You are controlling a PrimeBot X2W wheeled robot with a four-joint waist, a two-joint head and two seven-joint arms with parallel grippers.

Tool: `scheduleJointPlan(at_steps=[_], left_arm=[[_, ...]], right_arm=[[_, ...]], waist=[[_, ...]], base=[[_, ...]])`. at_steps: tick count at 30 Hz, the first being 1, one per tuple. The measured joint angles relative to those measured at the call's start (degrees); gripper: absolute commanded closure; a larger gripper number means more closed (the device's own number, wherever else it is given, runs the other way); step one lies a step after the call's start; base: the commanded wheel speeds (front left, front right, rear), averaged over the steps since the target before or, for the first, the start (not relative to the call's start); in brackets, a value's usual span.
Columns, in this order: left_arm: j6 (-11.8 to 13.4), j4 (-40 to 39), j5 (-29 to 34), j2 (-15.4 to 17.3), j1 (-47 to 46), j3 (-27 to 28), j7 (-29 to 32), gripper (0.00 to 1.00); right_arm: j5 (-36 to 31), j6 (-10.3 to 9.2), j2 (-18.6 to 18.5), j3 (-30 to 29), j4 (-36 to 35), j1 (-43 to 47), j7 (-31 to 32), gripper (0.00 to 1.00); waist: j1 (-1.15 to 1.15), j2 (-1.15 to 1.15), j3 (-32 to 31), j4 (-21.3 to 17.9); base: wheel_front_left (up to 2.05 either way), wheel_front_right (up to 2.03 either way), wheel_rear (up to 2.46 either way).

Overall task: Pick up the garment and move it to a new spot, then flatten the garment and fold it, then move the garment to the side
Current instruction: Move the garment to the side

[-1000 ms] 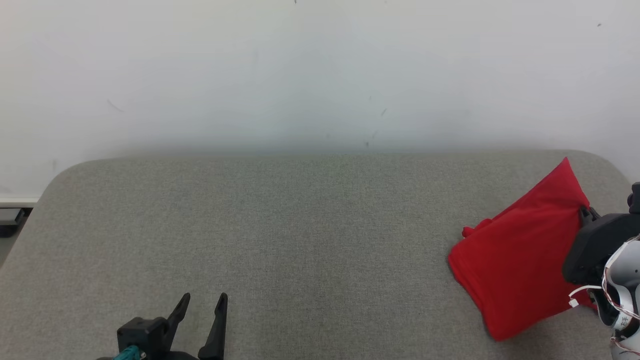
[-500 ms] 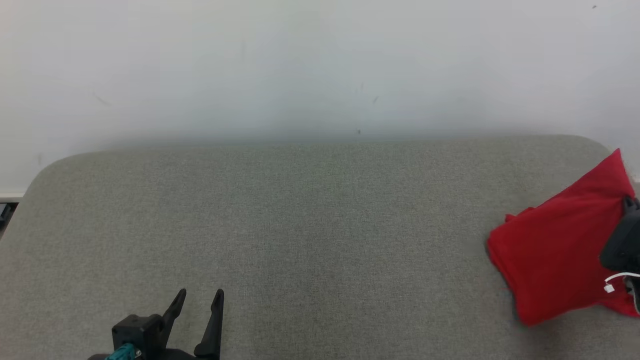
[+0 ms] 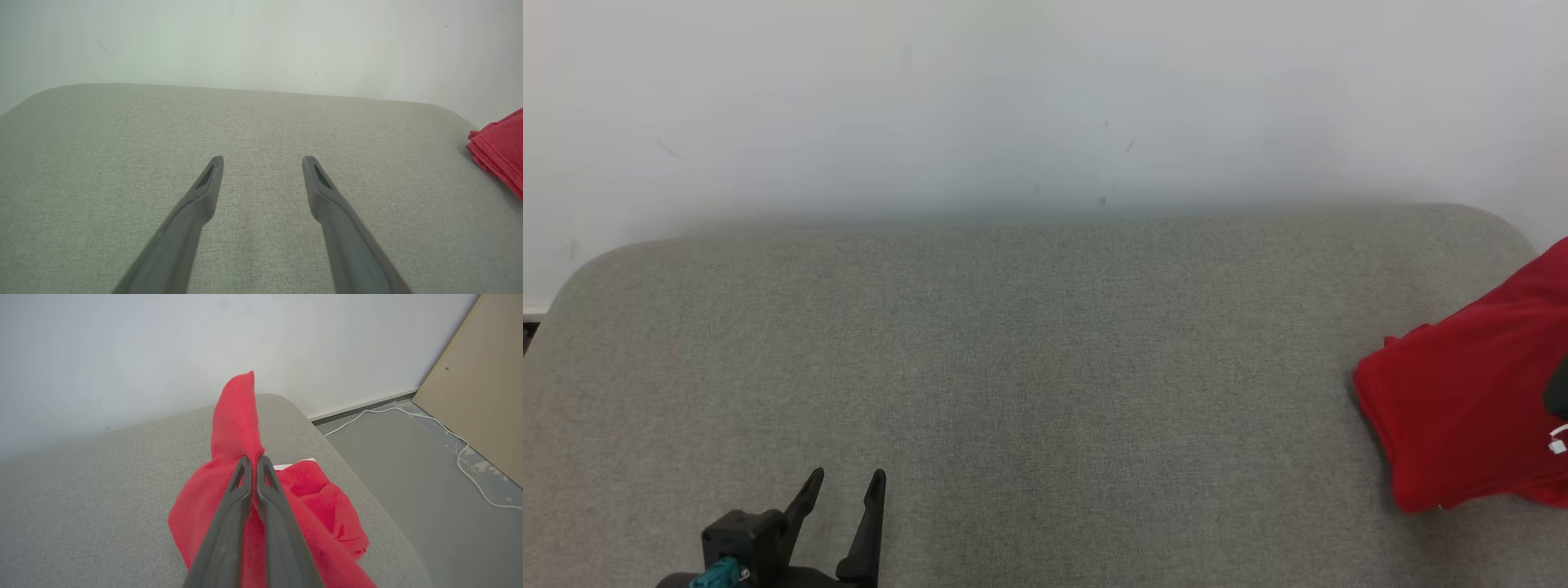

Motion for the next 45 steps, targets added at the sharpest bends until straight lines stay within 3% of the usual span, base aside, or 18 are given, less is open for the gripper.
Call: scheduleJointPlan(at_steps=[8, 25, 26, 27, 28, 29, 30, 31, 39, 45], left_arm=[[-0.1, -1.0, 0.4, 0.5, -0.1, -0.6, 0.9, 0.00], [-0.6, -3.7, 1.5, 2.1, -2.6, -1.3, 2.9, 0.00], [-0.6, -3.9, 1.5, 2.1, -2.6, -1.3, 2.9, 0.00], [-0.6, -4.1, 1.8, 2.1, -2.6, -1.4, 3.0, 0.00], [-0.6, -4.2, 1.9, 2.2, -2.7, -1.4, 3.2, 0.00], [-0.7, -4.3, 1.9, 2.2, -2.9, -1.5, 3.3, 0.00], [-0.9, -4.3, 1.9, 2.3, -3.2, -1.5, 3.4, 0.00], [-1.0, -4.4, 2.0, 2.4, -3.6, -1.5, 3.4, 0.00], [-1.1, -4.8, 2.4, 2.4, -5.3, -1.8, 4.2, 0.00], [-1.0, -4.3, 2.5, 2.4, -6.1, -1.5, 3.8, 0.00]], right_arm=[[-1.6, 0.00, -2.0, -4.4, 3.3, -1.5, -0.1, 1.00], [-16.6, 0.01, -6.4, -10.2, 11.6, -1.2, -8.0, 1.00], [-17.8, 0.01, -6.6, -10.3, 12.2, -1.3, -8.5, 0.81], [-18.7, 0.01, -6.8, -10.5, 12.8, -1.4, -9.1, 0.80], [-19.1, 0.01, -6.9, -10.8, 13.1, -1.5, -10.0, 0.88], [-19.5, 0.01, -7.2, -11.1, 13.4, -1.6, -10.8, 0.67], [-20.4, 0.01, -7.4, -11.4, 14.1, -2.2, -11.3, 0.13], [-21.2, 0.01, -7.6, -11.8, 14.6, -2.8, -11.9, 0.00], [-22.8, 0.01, -7.4, -13.0, 17.6, -7.2, -16.4, 0.00], [-22.4, 0.01, -3.7, -12.9, 20.9, -10.6, -21.4, 0.00]], waist=[[0.00, 0.00, 1.3, 0.1], [0.00, 0.00, 6.6, 1.2], [0.00, 0.00, 6.9, 1.3], [0.00, 0.00, 7.3, 1.4], [0.00, 0.00, 7.6, 1.5], [0.00, 0.00, 7.9, 1.7], [0.00, 0.00, 8.2, 1.8], [0.00, 0.00, 8.5, 1.9], [0.00, 0.00, 10.6, 2.8], [0.00, 0.00, 10.6, 3.2]], base=[[0.00, 0.00, 0.00], [0.00, 0.00, 0.00], [0.00, 0.00, 0.00], [0.00, 0.00, 0.00], [0.00, 0.00, 0.00], [0.00, 0.00, 0.00], [0.00, 0.00, 0.00], [0.00, 0.00, 0.00], [0.00, 0.00, 0.00], [0.00, 0.00, 0.00]])
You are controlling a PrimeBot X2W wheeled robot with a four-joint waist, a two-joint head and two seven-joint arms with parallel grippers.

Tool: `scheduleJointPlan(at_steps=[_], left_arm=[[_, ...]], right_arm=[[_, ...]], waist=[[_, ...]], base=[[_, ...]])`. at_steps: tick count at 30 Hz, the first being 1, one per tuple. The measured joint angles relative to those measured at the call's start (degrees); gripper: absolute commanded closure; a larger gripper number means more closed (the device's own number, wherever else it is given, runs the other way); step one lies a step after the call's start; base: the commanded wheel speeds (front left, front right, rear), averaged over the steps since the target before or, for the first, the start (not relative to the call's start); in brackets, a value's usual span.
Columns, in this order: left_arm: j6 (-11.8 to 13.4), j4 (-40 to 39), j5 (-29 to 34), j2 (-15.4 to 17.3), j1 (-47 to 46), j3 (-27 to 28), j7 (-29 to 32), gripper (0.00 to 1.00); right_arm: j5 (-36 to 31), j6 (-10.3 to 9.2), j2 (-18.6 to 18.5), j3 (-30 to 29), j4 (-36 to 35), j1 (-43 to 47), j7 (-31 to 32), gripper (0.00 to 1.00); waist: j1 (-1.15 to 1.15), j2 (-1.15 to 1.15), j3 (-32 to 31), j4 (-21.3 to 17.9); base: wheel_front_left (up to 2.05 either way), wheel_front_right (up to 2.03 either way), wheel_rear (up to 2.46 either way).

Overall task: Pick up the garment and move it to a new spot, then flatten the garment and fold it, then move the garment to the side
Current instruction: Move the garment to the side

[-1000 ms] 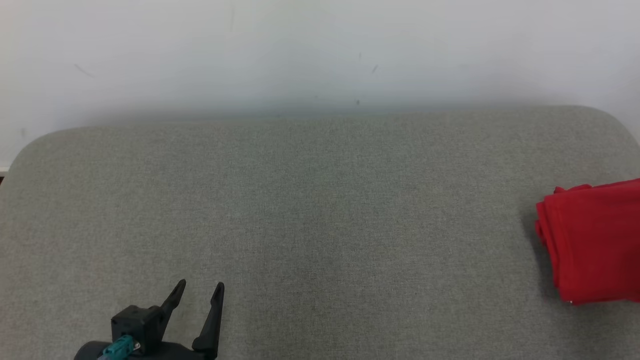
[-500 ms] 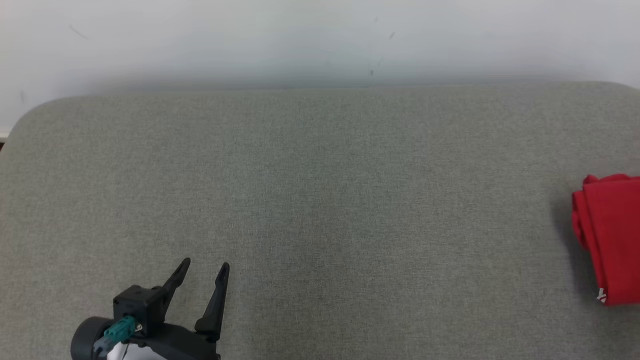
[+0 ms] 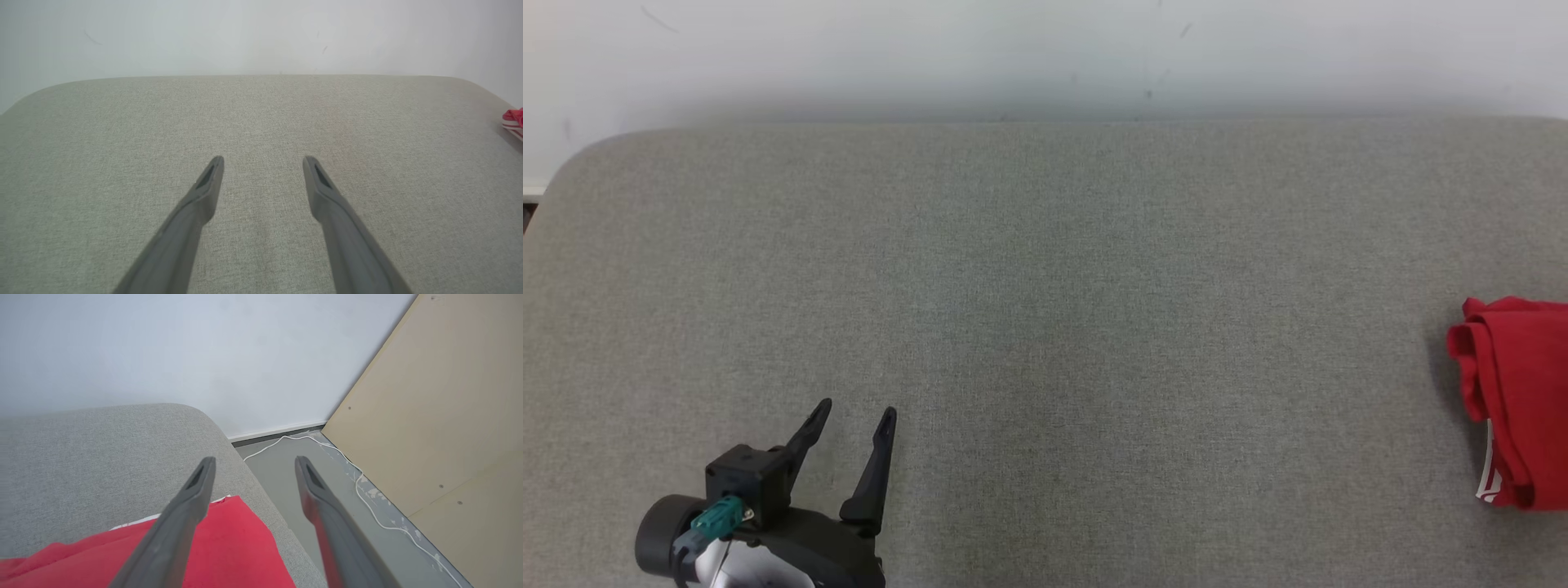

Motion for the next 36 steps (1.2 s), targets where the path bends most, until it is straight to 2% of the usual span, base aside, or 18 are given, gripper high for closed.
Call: scheduleJointPlan(at_steps=[3, 4, 6, 14, 15, 20, 26, 32, 36], left_arm=[[0.0, 0.6, 0.0, -0.1, -0.1, 0.2, -0.4, 0.00], [0.0, 0.9, 0.0, -0.2, -0.1, 0.2, -0.6, 0.00], [0.0, 1.7, 0.0, -0.4, -0.2, 0.4, -0.9, 0.00], [0.4, 3.9, 0.0, -1.2, -0.2, 1.0, -2.5, 0.00], [0.5, 3.9, 0.0, -1.3, 0.0, 1.2, -2.6, 0.00], [0.6, 4.6, -0.1, -1.9, 0.5, 1.8, -3.5, 0.00], [1.0, 4.9, -0.2, -2.2, 2.8, 2.2, -4.0, 0.00], [1.1, 5.0, -0.2, -2.3, 2.7, 2.3, -4.2, 0.00], [1.1, 5.2, -0.2, -2.3, 2.8, 2.9, -4.5, 0.00]], right_arm=[[2.7, 0.20, 0.8, 0.3, 1.6, -0.7, -2.5, 0.00], [4.4, 0.99, 1.6, 0.4, 2.0, -1.1, -3.5, 0.00], [6.4, 3.89, 2.9, 1.0, 3.1, -1.9, -5.4, 0.00], [11.9, 12.46, 7.0, 3.1, 4.5, -2.1, -11.5, 0.00], [12.2, 12.96, 7.6, 3.5, 4.0, -1.9, -12.0, 0.00], [14.0, 13.72, 11.4, 5.6, 0.2, 2.9, -14.1, 0.00], [15.0, 14.22, 15.6, 11.1, -4.5, 8.3, -15.4, 0.00], [16.5, 14.22, 16.0, 14.4, -7.6, 12.4, -15.5, 0.00], [19.9, 14.22, 16.7, 19.4, -10.1, 15.4, -15.4, 0.00]], waist=[[-0.01, 0.00, -0.8, -0.1], [-0.01, 0.00, -1.1, -0.2], [-0.01, 0.00, -1.9, -0.4], [-0.01, 0.00, -6.1, -1.4], [-0.01, 0.00, -6.7, -1.6], [-0.02, 0.00, -9.7, -2.4], [-0.02, -0.01, -12.6, -2.9], [-0.02, -0.01, -14.2, -2.7], [-0.02, -0.01, -15.1, -2.0]], base=[[0.00, 0.00, 0.00], [0.00, 0.00, 0.00], [0.00, 0.00, 0.00], [0.00, 0.00, 0.00], [0.00, 0.00, 0.00], [0.00, 0.00, 0.00], [0.00, 0.00, 0.00], [0.00, 0.00, 0.00], [0.00, 0.00, 0.00]])
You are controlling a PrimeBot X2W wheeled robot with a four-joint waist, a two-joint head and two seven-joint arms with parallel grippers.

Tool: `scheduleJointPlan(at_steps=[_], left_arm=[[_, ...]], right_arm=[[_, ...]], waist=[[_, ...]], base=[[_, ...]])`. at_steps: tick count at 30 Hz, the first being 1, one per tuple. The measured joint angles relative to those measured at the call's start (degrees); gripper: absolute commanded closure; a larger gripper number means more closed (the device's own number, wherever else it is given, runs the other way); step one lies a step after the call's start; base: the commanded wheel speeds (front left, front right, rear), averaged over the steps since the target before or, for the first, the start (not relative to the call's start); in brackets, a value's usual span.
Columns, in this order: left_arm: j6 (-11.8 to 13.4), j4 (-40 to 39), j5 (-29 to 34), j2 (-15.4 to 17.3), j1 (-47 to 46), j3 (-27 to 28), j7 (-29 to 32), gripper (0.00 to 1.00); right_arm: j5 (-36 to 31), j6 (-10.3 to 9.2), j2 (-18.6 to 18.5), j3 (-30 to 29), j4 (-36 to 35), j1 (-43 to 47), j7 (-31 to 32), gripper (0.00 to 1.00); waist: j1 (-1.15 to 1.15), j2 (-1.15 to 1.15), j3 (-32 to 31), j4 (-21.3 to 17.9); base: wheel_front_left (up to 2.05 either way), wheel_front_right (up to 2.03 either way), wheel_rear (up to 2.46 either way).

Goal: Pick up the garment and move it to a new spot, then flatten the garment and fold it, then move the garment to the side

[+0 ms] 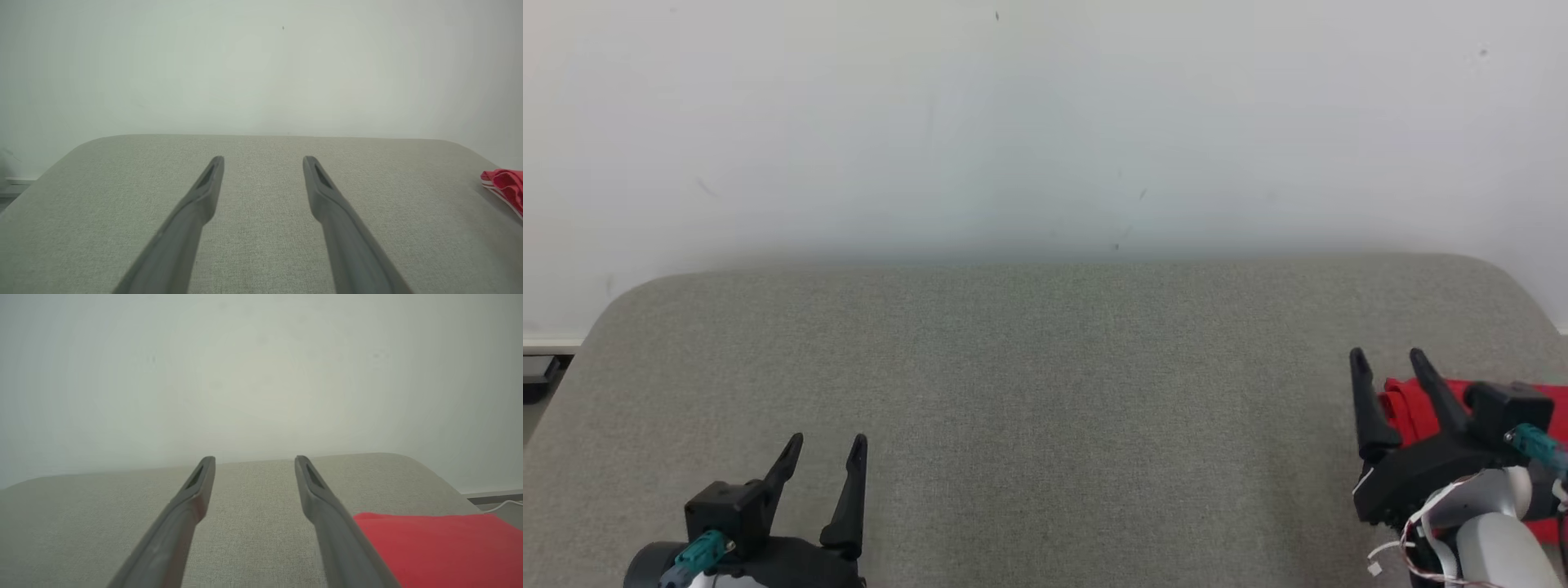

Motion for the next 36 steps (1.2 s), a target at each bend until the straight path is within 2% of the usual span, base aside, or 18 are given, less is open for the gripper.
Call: scheduleJointPlan(at_steps=[7, 36], left_arm=[[0.4, -0.2, 0.0, 0.4, 2.5, 1.3, -0.4, 0.00], [0.9, 1.8, -0.3, 0.0, 3.4, 3.6, -0.1, 0.00]], right_arm=[[2.5, 0.00, 0.3, 6.0, -1.7, 3.8, 1.0, 0.00], [5.8, -0.04, 0.7, 7.8, -4.1, 6.2, 1.6, 0.00]], waist=[[0.00, 0.00, -0.7, 0.8], [0.01, 0.00, 0.2, 1.0]], base=[[0.00, 0.00, 0.00], [0.00, 0.00, 0.00]])
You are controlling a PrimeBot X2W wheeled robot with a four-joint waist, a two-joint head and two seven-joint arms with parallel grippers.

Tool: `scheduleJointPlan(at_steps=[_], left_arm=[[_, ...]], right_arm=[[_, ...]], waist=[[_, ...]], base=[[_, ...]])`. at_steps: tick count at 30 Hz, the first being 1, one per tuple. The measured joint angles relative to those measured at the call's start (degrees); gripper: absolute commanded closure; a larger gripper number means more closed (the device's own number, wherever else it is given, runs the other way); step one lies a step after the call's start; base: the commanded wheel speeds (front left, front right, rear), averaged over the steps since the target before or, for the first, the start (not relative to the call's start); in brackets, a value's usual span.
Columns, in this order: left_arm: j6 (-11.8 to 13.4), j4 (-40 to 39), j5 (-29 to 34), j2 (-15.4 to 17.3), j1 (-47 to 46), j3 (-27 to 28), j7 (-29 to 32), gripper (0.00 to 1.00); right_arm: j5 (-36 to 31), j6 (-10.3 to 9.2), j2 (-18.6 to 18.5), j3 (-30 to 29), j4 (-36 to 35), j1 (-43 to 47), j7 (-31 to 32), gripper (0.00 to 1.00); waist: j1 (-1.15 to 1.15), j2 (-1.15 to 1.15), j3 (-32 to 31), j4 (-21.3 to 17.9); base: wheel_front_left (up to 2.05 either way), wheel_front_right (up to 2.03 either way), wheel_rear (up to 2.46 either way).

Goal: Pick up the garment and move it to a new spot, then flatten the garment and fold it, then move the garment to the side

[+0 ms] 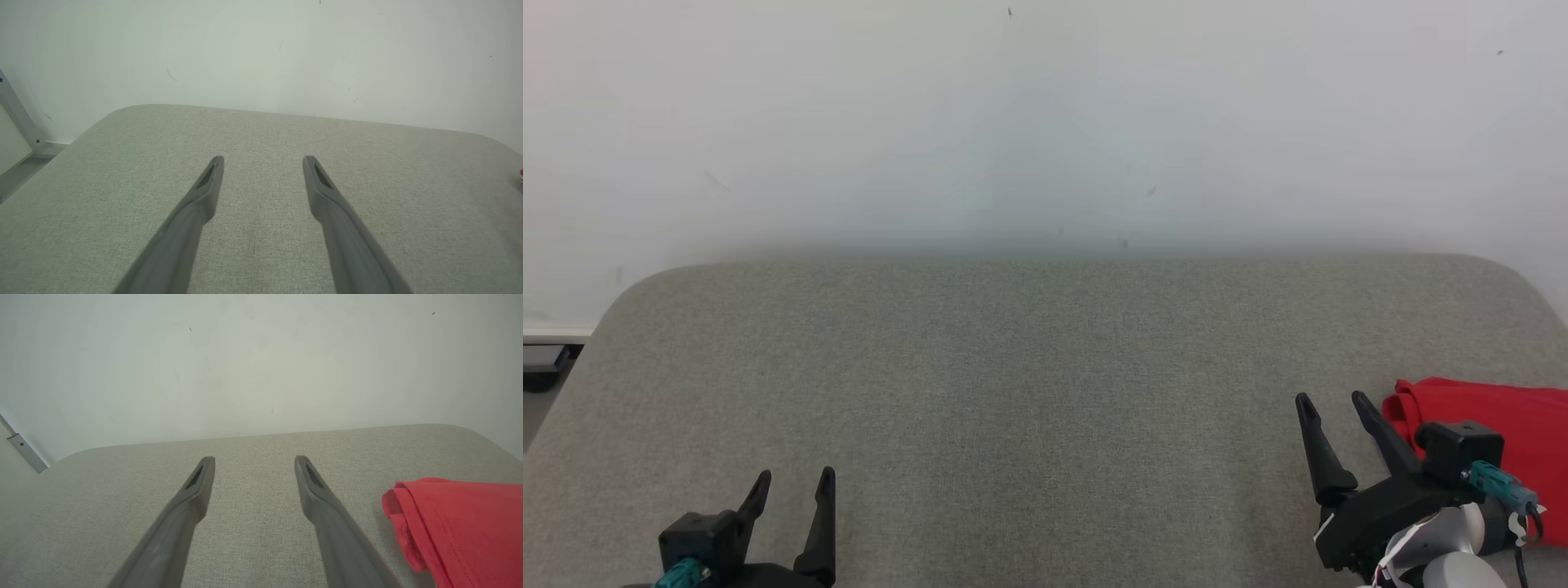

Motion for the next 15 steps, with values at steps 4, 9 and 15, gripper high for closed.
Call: scheduleJointPlan(at_steps=[4, 9, 15], left_arm=[[0.0, 0.1, 0.0, 0.0, -0.1, -0.3, 0.2, 0.00], [0.0, 0.1, 0.1, 0.3, -0.1, -0.1, 0.2, 0.00], [0.0, 0.0, 0.1, 0.4, -0.1, 0.0, 0.1, 0.00]], right_arm=[[0.4, -0.78, 0.1, -0.6, -0.7, 0.2, 0.0, 0.00], [0.4, -1.57, 0.1, -0.9, -1.2, 0.6, -0.1, 0.00], [0.5, -2.00, 0.1, -1.0, -1.3, 0.7, -0.1, 0.00]], waist=[[0.00, 0.00, 0.2, 0.7], [0.00, 0.00, 0.4, 1.6], [0.00, 0.00, 0.5, 1.7]], base=[[0.00, 0.00, 0.00], [0.00, 0.00, 0.00], [0.00, 0.00, 0.00]])
